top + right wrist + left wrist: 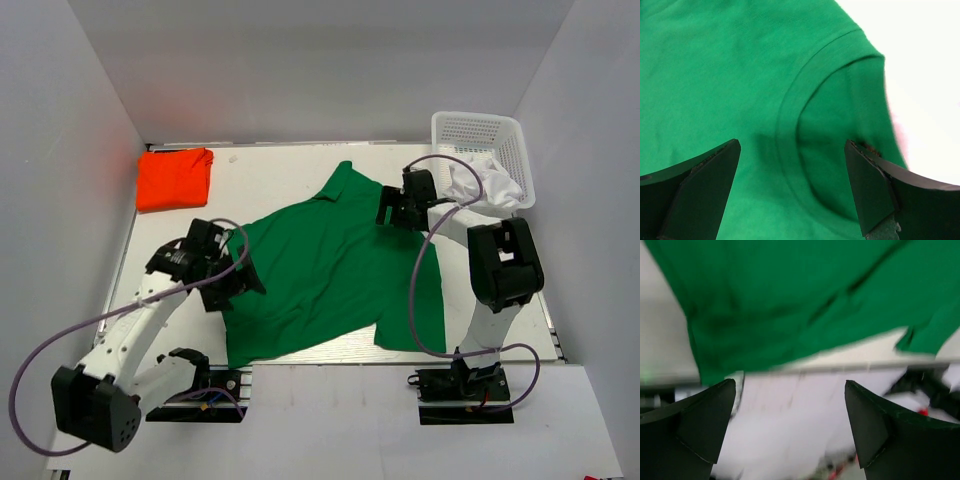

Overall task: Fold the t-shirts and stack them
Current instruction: Flatten out the tshirt

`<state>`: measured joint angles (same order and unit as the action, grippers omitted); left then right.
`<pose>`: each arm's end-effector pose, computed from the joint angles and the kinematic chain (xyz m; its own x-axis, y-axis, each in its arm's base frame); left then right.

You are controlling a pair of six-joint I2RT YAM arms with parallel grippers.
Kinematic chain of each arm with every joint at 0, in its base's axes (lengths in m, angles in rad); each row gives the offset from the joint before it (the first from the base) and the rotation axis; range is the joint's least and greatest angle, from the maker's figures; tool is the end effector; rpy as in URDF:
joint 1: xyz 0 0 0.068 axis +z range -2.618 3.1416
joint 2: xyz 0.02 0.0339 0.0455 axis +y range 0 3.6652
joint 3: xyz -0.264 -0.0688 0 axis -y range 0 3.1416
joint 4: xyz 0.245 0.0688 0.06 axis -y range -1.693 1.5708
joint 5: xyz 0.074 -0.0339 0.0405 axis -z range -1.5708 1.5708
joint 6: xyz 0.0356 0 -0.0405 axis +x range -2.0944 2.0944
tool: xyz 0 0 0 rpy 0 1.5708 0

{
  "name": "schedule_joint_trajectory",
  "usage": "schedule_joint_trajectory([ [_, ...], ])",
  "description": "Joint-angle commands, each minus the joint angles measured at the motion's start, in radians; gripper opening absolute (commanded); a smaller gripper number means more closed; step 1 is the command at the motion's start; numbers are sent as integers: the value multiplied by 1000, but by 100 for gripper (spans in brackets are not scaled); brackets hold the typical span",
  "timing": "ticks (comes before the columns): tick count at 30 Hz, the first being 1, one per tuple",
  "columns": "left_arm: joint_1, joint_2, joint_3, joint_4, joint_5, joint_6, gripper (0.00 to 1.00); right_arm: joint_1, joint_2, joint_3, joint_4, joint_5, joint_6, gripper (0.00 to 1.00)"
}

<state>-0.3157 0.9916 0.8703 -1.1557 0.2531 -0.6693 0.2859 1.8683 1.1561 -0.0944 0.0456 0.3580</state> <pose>0.1468 -0.0573 0.2605 -0.9428 -0.3240 -0.0784 -0.2747 0.8885 -0.3676 0.3822 0.1106 0.1721 -0.7368 0.1483 -0.6596 0.0072 0.9773 0.2116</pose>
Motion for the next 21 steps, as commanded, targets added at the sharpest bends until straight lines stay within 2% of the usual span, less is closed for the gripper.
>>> schedule_joint_trajectory([
  [1,13,85,-39,450,-179,-55,100,38,-109,-36,113,-23,-56,90],
  [4,24,207,-68,621,-258,-102,100,62,-135,-64,133,-36,-60,90],
  [5,24,317,-32,622,-291,-102,100,74,-139,-85,137,-35,-60,90],
  [9,24,558,99,591,-342,-102,100,81,-135,-125,145,-82,-48,90],
  [15,43,725,166,645,-377,-102,100,72,-57,-79,96,-79,-28,90],
  [19,52,867,261,645,-405,-67,100,59,33,-23,23,60,13,90],
  [21,61,980,309,666,-394,-40,100,35,64,49,-26,74,28,90],
])
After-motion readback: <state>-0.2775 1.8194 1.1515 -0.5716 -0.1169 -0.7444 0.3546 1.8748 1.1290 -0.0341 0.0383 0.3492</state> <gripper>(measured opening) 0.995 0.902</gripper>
